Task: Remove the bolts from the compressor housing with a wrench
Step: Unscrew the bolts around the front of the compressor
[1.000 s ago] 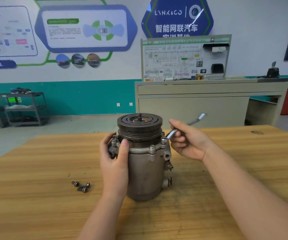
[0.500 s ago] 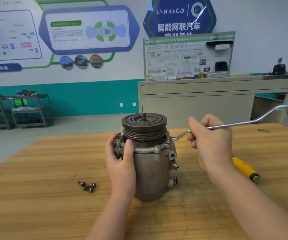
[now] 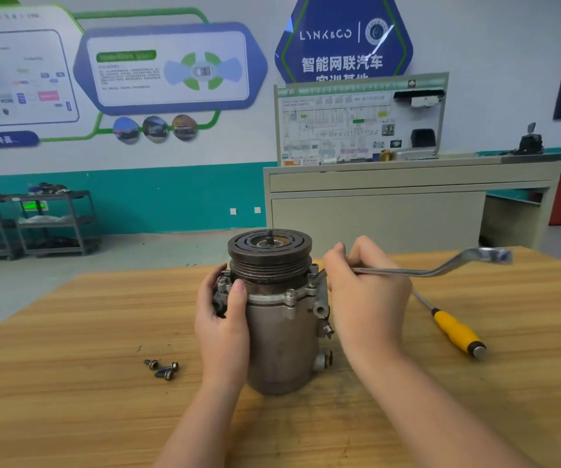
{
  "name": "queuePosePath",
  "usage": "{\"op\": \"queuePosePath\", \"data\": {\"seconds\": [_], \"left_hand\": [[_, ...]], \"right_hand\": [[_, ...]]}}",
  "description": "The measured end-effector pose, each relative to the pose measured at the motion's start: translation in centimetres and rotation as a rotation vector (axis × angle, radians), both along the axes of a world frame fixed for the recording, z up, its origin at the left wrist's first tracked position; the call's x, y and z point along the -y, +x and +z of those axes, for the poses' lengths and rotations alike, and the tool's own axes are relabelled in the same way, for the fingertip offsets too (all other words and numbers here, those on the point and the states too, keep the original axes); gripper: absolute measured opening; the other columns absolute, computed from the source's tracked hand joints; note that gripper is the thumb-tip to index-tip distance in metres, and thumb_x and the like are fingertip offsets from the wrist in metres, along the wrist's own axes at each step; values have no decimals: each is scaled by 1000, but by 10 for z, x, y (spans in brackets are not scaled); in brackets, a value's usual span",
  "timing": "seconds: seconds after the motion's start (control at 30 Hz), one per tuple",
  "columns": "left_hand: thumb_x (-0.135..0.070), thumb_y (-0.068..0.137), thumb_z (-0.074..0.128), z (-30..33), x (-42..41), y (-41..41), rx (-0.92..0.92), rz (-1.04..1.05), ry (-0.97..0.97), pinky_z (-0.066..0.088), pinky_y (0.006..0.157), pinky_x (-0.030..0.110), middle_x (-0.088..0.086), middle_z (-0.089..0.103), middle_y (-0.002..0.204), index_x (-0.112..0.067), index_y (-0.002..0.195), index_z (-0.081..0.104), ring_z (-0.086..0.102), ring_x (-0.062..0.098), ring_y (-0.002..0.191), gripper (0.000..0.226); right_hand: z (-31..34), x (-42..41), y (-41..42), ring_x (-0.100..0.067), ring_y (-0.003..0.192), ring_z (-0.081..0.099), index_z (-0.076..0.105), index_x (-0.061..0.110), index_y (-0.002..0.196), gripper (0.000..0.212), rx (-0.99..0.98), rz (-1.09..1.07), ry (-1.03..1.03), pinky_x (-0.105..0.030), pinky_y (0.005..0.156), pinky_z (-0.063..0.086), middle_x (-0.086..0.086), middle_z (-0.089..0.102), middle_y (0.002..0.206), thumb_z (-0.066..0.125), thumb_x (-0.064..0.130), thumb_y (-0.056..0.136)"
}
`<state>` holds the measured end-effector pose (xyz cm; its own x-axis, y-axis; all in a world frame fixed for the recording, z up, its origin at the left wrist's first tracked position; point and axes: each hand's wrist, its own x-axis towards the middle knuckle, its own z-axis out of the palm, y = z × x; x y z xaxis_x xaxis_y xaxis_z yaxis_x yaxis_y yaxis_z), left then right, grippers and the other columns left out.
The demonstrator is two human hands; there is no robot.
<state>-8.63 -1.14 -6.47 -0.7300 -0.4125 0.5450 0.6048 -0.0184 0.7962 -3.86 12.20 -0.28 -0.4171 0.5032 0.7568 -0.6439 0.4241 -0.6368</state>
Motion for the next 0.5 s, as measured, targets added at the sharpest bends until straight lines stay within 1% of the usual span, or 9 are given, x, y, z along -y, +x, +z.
{"op": "queuePosePath", "data": {"seconds": [0.03, 0.07, 0.13, 0.17, 0.23, 0.3, 0.37, 0.43, 0.5], "left_hand": [[-41, 81, 54, 1, 0, 0, 1, 1, -4, 48, 88, 16, -7, 65, 114, -38, 108, 58, 59, 1, 103, 28], [-40, 81, 54, 2, 1, 0, 1, -4, -10, 49, 92, 22, -4, 65, 114, -37, 108, 58, 60, 5, 104, 28], [-37, 81, 55, 4, 2, 1, 6, -29, -16, 48, 99, 39, 4, 64, 116, -33, 110, 57, 60, 18, 109, 30], [-36, 81, 55, 5, 3, 1, 9, -40, -14, 47, 100, 45, 7, 63, 117, -32, 111, 56, 60, 23, 111, 30], [-37, 81, 56, 5, 4, 2, 14, -47, -14, 45, 101, 49, 7, 63, 118, -31, 112, 57, 59, 23, 112, 31], [-39, 81, 55, 4, 3, 3, 22, -35, -25, 45, 102, 47, 4, 64, 118, -29, 115, 57, 60, 19, 112, 36], [-40, 81, 54, 4, 2, 4, 23, -13, -21, 46, 102, 44, 2, 65, 118, -24, 119, 58, 59, 16, 111, 41], [-40, 82, 53, 4, 1, 5, 24, -2, -21, 46, 102, 40, 1, 64, 118, -21, 121, 58, 59, 13, 111, 44], [-40, 82, 52, 4, 1, 4, 20, 4, -29, 46, 101, 37, 1, 64, 120, -20, 123, 57, 59, 12, 112, 46]], "right_hand": [[1, 4, 2, -10, 44, 29, 25, 20, 54, 49, -28, -32, 86, -23, 46, 25, 6, 27, 44, 60, 6, 84], [2, 7, 5, -8, 45, 28, 26, 23, 57, 45, -52, -62, 206, -23, 45, 25, 8, 27, 47, 58, 6, 83], [0, 16, 12, -14, 45, 36, 32, 24, 61, 34, -76, -111, 462, -24, 43, 28, 7, 39, 50, 54, 6, 79], [-2, 19, 15, -18, 46, 39, 33, 25, 63, 28, -61, -112, 539, -24, 42, 29, 4, 46, 52, 49, 8, 77], [-4, 20, 17, -19, 46, 36, 30, 25, 64, 21, -16, -111, 547, -24, 41, 28, 4, 45, 52, 42, 12, 76], [-3, 17, 17, -13, 47, 25, 27, 22, 62, 32, -7, -142, 431, -21, 42, 20, 7, 31, 51, 49, 6, 80], [-3, 11, 14, -11, 49, 22, 22, 22, 60, 46, -29, -77, 355, -22, 44, 16, 9, 21, 51, 56, 1, 81], [-1, 3, 11, -10, 48, 26, 18, 30, 58, 51, -36, 13, 403, -19, 44, 19, 8, 21, 48, 56, 5, 82], [1, -11, 7, -6, 46, 31, 23, 28, 54, 46, 19, 117, 417, -16, 44, 22, 8, 30, 48, 56, 13, 82]]}}
